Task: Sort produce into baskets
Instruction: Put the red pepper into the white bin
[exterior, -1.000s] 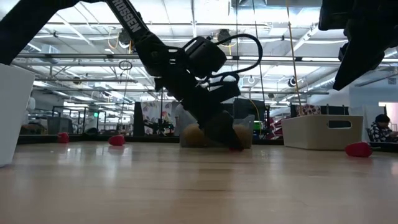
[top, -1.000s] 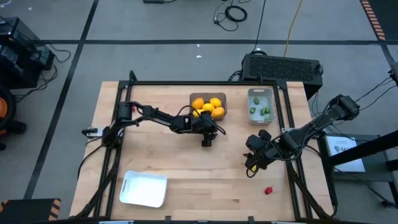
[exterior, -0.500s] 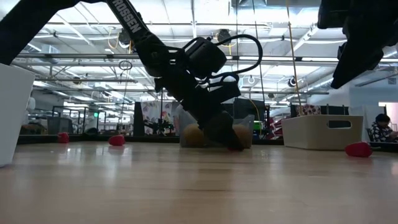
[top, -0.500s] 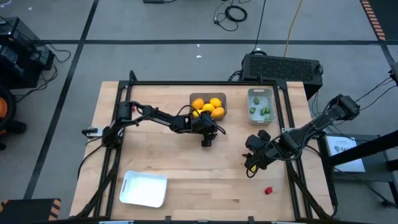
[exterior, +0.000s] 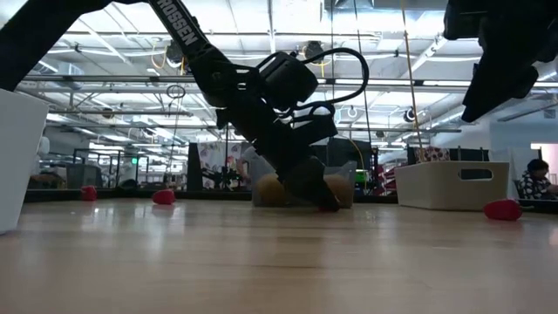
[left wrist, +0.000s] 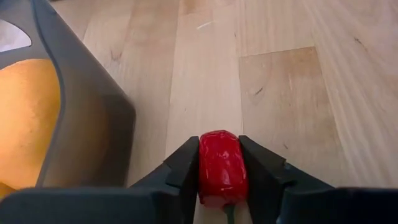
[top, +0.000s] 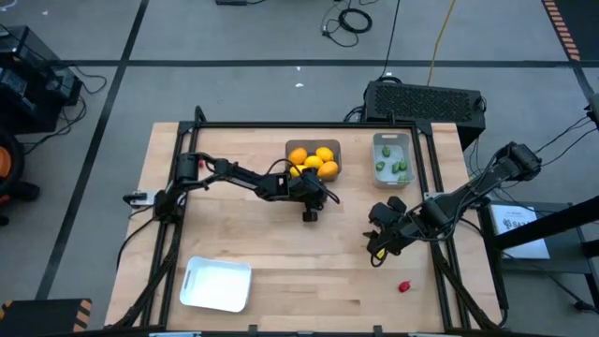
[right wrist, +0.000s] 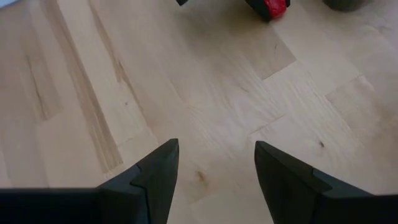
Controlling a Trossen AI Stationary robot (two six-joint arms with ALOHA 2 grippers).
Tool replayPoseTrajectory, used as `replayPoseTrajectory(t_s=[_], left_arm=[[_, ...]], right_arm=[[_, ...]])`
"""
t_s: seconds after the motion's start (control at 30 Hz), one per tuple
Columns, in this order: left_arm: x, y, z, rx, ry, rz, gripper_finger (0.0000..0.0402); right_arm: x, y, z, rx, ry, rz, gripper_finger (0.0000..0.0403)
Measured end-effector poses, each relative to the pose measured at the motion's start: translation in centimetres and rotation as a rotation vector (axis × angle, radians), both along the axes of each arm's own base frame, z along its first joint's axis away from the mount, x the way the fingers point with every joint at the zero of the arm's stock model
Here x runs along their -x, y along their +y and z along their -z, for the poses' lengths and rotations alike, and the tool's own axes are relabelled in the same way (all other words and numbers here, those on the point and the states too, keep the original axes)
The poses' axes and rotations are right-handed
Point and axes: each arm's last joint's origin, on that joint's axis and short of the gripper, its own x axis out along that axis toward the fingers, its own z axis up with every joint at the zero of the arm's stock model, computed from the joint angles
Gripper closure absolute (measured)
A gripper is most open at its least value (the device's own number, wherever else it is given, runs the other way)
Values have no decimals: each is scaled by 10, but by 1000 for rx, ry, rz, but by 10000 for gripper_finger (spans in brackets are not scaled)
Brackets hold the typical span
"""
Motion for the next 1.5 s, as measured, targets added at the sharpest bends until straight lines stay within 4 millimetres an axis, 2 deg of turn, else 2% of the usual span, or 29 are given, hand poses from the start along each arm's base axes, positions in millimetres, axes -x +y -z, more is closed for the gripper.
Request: replayPoseTrajectory(t_s=[0.27,0.43,0.9,1.27,1.5], left_arm=[[0,0,0,-1,0,-1,304],[2,-4,-7,20,3,15,305],[3,-42,-59,10,-132,114,305],[7,-72,-73,14,-153,185,305],[11,-84,-83,13,-170,211,305]], right_arm=[[-1,0,0,-19,-13,20,202],[-2,1,-1,-26,-26,35,202],[-5,1,-3,-20,-83,67,202],[-10,4,-7,-81,-147,92,202],[-11,5,-8,-101,-160,105,202]])
